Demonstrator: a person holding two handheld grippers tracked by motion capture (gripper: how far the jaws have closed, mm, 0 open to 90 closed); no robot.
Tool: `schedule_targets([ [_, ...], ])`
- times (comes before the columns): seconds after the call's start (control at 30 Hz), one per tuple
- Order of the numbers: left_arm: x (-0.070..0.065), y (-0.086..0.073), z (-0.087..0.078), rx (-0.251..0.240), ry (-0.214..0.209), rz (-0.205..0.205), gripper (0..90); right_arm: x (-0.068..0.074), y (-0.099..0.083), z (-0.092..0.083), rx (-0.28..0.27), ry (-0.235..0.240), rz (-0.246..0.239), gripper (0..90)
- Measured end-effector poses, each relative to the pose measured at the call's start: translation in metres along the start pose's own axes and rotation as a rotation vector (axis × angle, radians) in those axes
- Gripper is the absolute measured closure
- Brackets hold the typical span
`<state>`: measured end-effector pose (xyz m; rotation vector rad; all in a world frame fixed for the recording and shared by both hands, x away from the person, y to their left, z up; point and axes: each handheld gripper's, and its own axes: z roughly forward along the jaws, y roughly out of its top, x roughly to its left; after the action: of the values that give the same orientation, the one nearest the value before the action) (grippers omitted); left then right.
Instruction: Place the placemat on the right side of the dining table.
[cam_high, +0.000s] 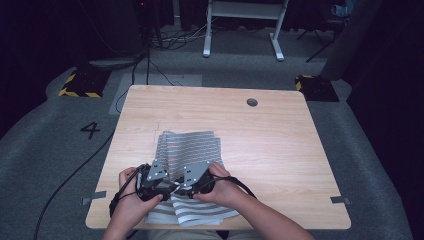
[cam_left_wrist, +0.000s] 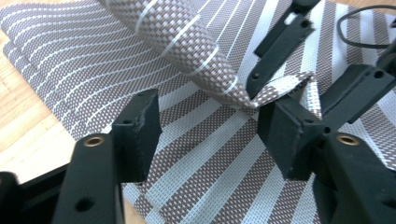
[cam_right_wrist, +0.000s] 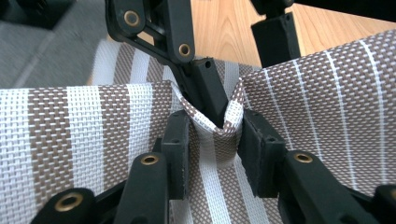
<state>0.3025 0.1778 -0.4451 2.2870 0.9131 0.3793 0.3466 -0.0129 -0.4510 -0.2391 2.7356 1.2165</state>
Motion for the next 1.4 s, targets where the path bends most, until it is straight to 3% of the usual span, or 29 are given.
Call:
schedule_targets([
  [0.03,-0.001,0.001,0.0,0.003,0.014,0.012,38.3,0.001,0.001,0.0,0.009,-0.007,-0.004,65.8],
  [0.1,-0.003,0.002,0.001,0.006,0.011,-0.003,38.2,0.005,0.002,-0.001,0.032,-0.025,-0.02,66.0],
  [0.2,-0.004,0.003,-0.001,0.009,0.003,0.006,38.1,0.007,0.003,-0.004,0.038,-0.035,-0.029,66.5],
  [0.3,-0.002,0.001,-0.003,0.005,0.004,0.042,35.7,0.006,0.001,-0.008,0.026,-0.024,-0.04,70.3],
  [0.33,-0.001,-0.001,-0.003,0.022,0.04,0.071,35.1,0.004,-0.001,-0.01,0.031,-0.022,-0.027,74.6],
  [0.37,0.0,-0.003,-0.002,0.013,0.051,0.061,32.9,0.001,-0.004,-0.012,0.027,-0.026,-0.018,77.2],
  [0.43,0.001,-0.003,-0.001,-0.038,0.012,0.039,28.1,-0.006,-0.011,-0.017,0.004,-0.005,0.034,82.0],
  [0.5,-0.001,-0.002,0.001,-0.015,0.033,0.05,30.2,-0.009,-0.014,-0.019,-0.003,-0.004,0.065,84.8],
  [0.57,-0.001,-0.001,0.0,-0.013,0.072,0.067,28.6,-0.01,-0.015,-0.02,0.008,-0.022,0.048,85.7],
  [0.77,0.009,-0.007,-0.019,-0.072,0.118,0.011,27.9,-0.013,-0.013,-0.036,-0.002,-0.054,0.089,87.0],
  [0.9,0.019,-0.015,-0.025,-0.089,0.143,-0.032,27.6,-0.019,-0.008,-0.059,-0.014,-0.086,0.106,87.3],
  [1.03,0.031,-0.022,-0.03,-0.103,0.168,-0.067,27.1,-0.025,-0.004,-0.088,-0.007,-0.148,0.124,87.4],
  [1.4,0.065,-0.051,-0.028,-0.063,0.245,-0.148,21.9,-0.04,-0.014,-0.158,0.04,-0.287,0.177,87.5],
])
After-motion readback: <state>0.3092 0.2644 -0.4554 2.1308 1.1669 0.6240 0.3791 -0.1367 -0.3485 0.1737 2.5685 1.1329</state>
